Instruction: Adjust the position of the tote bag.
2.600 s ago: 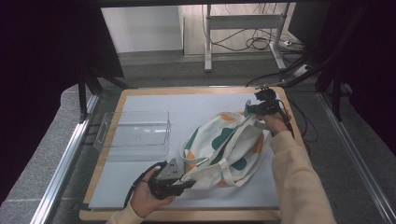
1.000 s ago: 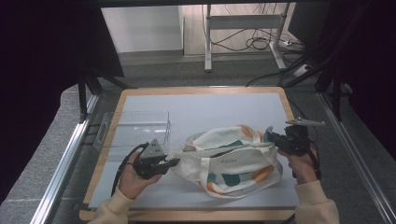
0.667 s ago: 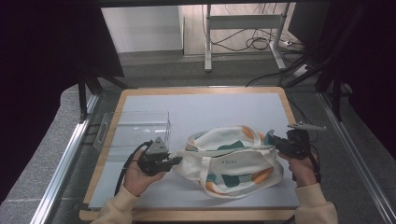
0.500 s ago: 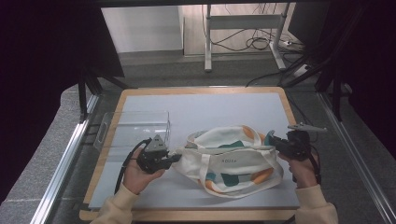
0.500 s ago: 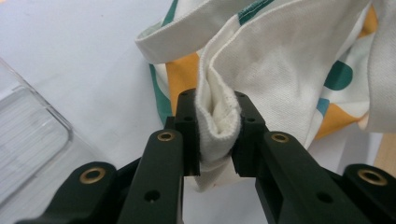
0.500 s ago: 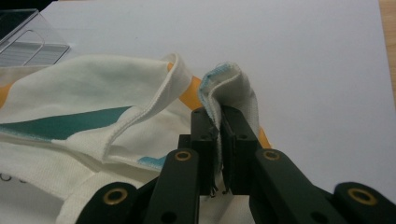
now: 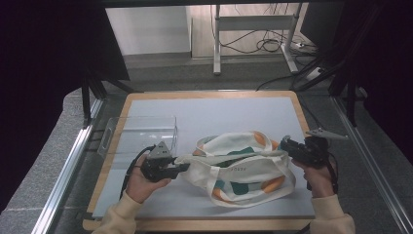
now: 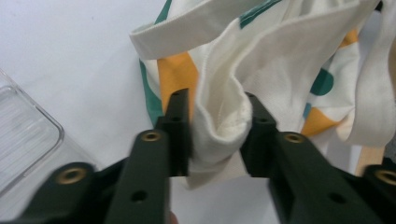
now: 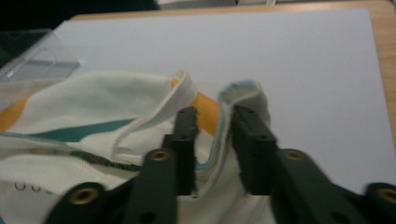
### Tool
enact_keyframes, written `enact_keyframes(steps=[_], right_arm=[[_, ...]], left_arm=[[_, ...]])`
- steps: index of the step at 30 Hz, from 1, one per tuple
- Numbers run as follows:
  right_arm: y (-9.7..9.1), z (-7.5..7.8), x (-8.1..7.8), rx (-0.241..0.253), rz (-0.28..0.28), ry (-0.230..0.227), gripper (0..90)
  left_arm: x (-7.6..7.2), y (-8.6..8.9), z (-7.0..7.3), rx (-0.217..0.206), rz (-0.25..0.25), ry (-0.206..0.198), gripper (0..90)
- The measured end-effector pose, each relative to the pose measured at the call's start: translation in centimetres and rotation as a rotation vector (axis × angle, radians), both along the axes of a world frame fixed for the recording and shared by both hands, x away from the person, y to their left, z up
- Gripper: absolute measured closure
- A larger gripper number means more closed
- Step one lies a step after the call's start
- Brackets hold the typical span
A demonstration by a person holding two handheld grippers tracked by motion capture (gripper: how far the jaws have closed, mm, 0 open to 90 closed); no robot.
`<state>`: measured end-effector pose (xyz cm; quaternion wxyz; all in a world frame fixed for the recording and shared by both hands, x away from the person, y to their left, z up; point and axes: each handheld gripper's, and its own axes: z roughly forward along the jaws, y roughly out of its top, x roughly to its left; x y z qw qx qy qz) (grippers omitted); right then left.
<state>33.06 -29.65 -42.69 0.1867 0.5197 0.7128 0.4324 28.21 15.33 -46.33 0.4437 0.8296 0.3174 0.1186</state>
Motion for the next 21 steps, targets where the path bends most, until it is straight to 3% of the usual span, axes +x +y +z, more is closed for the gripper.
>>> enact_keyframes(steps=[3, 6, 10, 15, 21], right_arm=[[0.6, 0.6, -0.4, -0.013, 0.003, -0.046, 42.6], [0.9, 1.1, -0.7, -0.016, 0.005, -0.062, 38.2], [1.1, 1.9, -1.1, -0.01, 0.028, -0.097, 34.2], [1.4, 2.5, -1.6, -0.014, 0.071, -0.124, 30.1], [2.1, 2.8, -2.4, -0.018, 0.159, -0.15, 29.4]], left_arm=[[-0.7, -0.1, 1.4, -0.032, -0.01, -0.03, 49.4], [-1.1, 0.0, 2.1, -0.051, -0.018, -0.04, 44.3], [-1.5, 0.4, 2.7, -0.054, -0.014, -0.054, 39.1], [-1.3, 1.2, 3.1, -0.084, 0.032, -0.045, 33.9], [-1.1, 1.4, 3.6, -0.095, 0.044, -0.054, 30.9]])
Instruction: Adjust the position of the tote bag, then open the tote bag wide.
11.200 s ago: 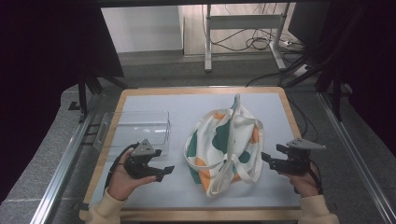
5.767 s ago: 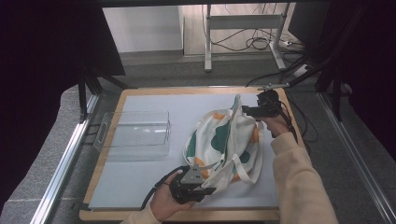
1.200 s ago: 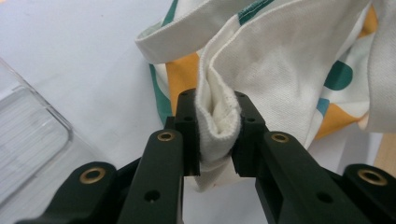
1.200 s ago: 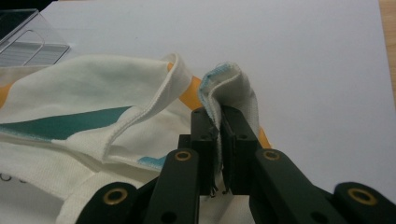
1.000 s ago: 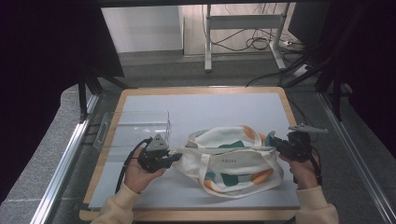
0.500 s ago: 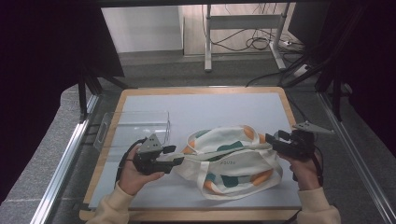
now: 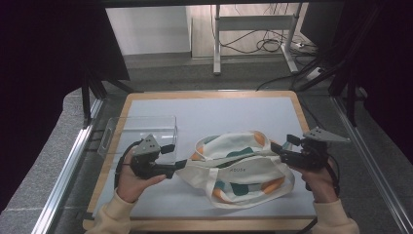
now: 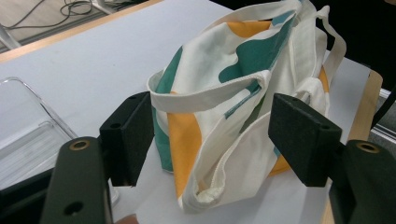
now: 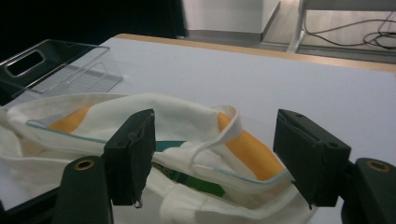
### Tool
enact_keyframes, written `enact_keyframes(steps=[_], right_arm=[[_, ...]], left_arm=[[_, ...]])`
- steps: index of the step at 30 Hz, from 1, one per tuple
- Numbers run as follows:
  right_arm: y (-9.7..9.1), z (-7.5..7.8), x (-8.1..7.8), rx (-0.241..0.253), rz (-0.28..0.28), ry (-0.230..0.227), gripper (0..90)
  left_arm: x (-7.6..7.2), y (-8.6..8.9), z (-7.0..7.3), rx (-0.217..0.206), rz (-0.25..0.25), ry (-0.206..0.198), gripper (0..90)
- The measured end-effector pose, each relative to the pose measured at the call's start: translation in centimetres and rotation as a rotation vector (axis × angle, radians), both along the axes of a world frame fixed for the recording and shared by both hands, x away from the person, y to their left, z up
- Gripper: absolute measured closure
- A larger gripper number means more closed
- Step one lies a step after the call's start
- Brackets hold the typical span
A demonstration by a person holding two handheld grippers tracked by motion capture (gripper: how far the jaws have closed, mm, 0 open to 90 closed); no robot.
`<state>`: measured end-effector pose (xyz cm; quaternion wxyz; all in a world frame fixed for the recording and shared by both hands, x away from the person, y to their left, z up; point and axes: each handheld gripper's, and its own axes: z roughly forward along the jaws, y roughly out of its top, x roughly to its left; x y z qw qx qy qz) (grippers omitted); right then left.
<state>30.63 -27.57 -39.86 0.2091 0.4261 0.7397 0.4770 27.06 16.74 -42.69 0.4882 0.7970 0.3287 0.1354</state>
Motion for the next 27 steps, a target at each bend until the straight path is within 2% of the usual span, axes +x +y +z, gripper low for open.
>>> enact_keyframes(steps=[12, 19, 23, 27], right_arm=[[1.6, -0.2, -0.3, -0.036, 0.073, 0.008, 28.4], [2.5, 0.1, -0.5, -0.053, 0.103, -0.001, 28.3], [3.0, 0.1, -0.8, -0.065, 0.129, -0.002, 28.0], [3.3, 0.1, -1.1, -0.072, 0.139, -0.002, 27.9]], left_arm=[[0.2, -0.1, -0.1, 0.016, -0.007, 0.004, 29.8], [0.8, -0.8, 0.6, 0.018, -0.016, -0.006, 28.9], [1.3, -1.5, 1.1, 0.035, -0.04, -0.013, 28.8], [1.9, -2.2, 1.5, 0.03, -0.069, -0.007, 28.8]])
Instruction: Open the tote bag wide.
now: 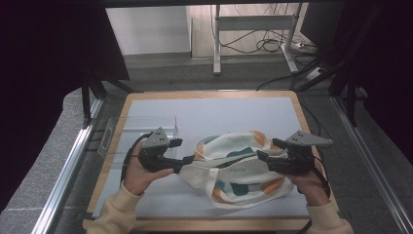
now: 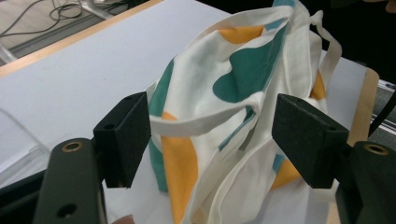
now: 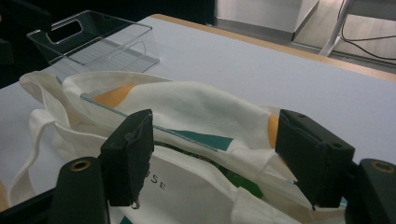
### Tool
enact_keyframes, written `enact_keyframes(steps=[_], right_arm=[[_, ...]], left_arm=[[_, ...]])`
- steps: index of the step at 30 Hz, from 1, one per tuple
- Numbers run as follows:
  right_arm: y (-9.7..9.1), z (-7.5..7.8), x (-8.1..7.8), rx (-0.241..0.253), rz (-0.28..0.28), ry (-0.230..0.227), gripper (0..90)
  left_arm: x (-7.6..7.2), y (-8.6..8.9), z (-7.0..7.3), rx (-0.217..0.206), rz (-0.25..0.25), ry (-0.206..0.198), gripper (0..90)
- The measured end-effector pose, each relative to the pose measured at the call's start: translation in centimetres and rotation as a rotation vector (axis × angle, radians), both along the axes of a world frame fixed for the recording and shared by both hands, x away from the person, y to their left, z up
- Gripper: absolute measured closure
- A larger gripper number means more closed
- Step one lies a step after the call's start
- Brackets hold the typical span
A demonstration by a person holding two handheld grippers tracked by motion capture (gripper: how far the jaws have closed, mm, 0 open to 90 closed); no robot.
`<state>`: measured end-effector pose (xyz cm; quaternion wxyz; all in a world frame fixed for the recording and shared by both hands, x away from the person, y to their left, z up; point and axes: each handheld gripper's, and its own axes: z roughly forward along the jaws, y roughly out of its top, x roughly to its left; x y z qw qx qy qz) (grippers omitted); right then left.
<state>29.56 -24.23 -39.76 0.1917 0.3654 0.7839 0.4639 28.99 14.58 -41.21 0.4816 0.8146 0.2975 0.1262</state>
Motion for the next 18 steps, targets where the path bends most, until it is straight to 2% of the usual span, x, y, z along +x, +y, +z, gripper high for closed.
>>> enact_keyframes(steps=[4, 13, 18], right_arm=[[0.3, 0.0, -0.2, -0.021, 0.012, -0.003, 27.9], [0.7, 0.0, -0.1, -0.023, 0.028, -0.003, 27.9], [0.4, 0.0, 0.1, -0.015, 0.022, -0.001, 27.9]], left_arm=[[0.6, -0.6, 0.2, -0.006, -0.021, 0.015, 28.8], [2.0, -2.5, 0.4, 0.043, -0.048, 0.041, 30.0], [3.0, -3.6, 0.1, 0.058, -0.088, 0.071, 32.8]])
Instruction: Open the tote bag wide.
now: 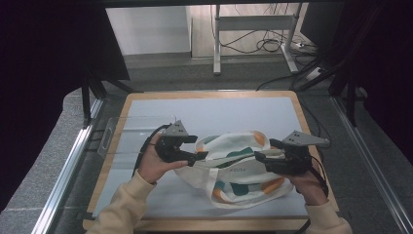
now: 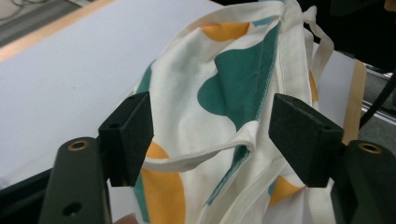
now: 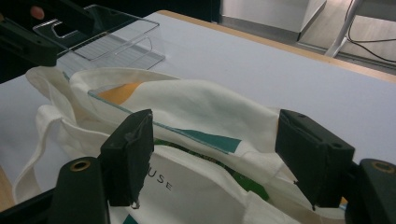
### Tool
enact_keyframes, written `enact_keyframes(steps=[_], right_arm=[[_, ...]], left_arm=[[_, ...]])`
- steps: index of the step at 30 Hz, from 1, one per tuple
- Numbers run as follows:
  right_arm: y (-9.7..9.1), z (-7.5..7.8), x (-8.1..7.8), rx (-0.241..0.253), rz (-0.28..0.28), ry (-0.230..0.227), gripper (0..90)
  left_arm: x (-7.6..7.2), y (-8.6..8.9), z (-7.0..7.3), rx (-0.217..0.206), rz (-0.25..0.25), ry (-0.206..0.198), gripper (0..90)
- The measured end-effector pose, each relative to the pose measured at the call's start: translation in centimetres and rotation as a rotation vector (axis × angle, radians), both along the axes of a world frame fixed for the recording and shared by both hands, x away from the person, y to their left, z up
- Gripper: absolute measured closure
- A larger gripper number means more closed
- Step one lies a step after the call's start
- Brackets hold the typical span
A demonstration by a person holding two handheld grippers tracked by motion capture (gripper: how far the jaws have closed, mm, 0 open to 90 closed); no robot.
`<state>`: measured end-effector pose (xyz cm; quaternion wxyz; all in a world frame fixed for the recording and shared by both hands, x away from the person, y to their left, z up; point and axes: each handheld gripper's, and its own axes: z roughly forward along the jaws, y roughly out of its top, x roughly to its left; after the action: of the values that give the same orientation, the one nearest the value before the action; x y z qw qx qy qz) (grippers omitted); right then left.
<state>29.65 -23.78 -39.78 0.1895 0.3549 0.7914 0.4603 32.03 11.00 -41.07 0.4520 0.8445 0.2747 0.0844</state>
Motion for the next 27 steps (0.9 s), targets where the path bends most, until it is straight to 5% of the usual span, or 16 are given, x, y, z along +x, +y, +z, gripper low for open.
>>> enact_keyframes(steps=[8, 16, 23, 27], right_arm=[[-0.6, 0.1, 0.0, 0.009, -0.014, 0.001, 28.2], [-1.2, 0.3, 0.0, 0.019, -0.029, -0.003, 28.2], [-0.9, 0.2, 0.0, 0.014, -0.023, -0.001, 28.2], [-0.7, 0.1, 0.0, 0.008, -0.016, 0.002, 28.7]], left_arm=[[0.8, -2.4, -0.7, 0.07, -0.061, 0.032, 34.4], [0.9, -3.1, -2.1, 0.203, -0.134, 0.059, 44.1], [0.9, -3.1, -2.1, 0.193, -0.141, 0.069, 74.8], [1.0, -2.9, -1.9, 0.188, -0.128, 0.066, 80.3]])
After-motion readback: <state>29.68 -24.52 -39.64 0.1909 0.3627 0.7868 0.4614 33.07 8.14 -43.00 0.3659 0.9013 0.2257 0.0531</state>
